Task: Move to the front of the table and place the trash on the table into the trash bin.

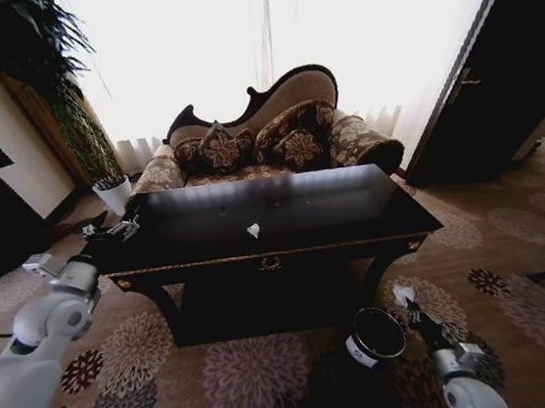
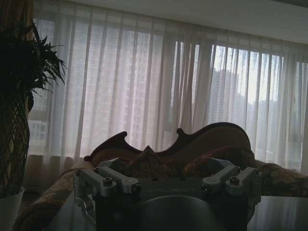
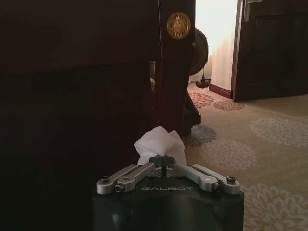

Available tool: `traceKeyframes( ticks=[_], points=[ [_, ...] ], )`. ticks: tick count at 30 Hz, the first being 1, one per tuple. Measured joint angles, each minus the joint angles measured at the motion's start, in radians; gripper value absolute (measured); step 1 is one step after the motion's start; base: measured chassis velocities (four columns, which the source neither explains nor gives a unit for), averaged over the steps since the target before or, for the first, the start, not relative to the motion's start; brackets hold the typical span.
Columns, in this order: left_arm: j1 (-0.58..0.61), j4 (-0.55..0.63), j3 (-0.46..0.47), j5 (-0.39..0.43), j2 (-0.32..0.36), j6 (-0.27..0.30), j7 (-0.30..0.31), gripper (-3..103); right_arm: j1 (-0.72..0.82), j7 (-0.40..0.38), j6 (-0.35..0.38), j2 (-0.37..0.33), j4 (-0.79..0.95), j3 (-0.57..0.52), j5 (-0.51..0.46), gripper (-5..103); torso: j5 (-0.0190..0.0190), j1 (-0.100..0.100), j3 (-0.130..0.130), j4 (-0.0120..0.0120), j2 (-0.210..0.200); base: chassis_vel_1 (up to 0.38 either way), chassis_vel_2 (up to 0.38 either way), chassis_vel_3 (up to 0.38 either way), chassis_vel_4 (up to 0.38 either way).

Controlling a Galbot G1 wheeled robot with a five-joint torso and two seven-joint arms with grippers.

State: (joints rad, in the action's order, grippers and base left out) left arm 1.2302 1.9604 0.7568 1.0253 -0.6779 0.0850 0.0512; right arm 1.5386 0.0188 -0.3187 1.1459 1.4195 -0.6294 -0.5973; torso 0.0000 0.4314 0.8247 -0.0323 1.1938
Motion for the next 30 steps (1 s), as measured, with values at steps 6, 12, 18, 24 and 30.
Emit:
traceKeyframes(
  ticks=[6,12,18,24,30],
  points=[
    [0.000,0.000,0.000,0.000,0.000,0.000,0.000,100,-0.110,0.000,-0.030,0.050,-0.230,0.063,0.039,0,-0.0001,0.000,0.000,0.0000,0.000,0.000,0.000,0.000,0.000],
    [0.000,0.000,0.000,0.000,0.000,0.000,0.000,100,-0.202,-0.001,-0.046,0.068,-0.404,0.102,0.045,0,0.0000,0.000,0.000,0.0000,0.000,0.000,0.000,0.000,0.000],
    [0.000,0.000,0.000,0.000,0.000,0.000,0.000,100,-0.315,0.000,-0.059,0.056,-0.541,0.147,0.044,0,-0.0001,0.000,0.000,0.0001,0.000,0.000,0.000,0.000,0.000],
    [0.000,0.000,0.000,0.000,0.000,0.000,0.000,100,-0.386,0.004,-0.060,0.038,-0.623,0.178,0.036,0,0.0000,0.000,0.000,0.0000,0.000,0.000,0.000,0.000,0.000],
    [0.000,0.000,0.000,0.000,0.000,0.000,0.000,100,-0.403,0.019,-0.060,0.014,-0.659,0.189,0.015,-3,-0.0001,0.000,0.000,-0.0001,0.000,0.000,0.000,0.000,0.000]
  ],
)
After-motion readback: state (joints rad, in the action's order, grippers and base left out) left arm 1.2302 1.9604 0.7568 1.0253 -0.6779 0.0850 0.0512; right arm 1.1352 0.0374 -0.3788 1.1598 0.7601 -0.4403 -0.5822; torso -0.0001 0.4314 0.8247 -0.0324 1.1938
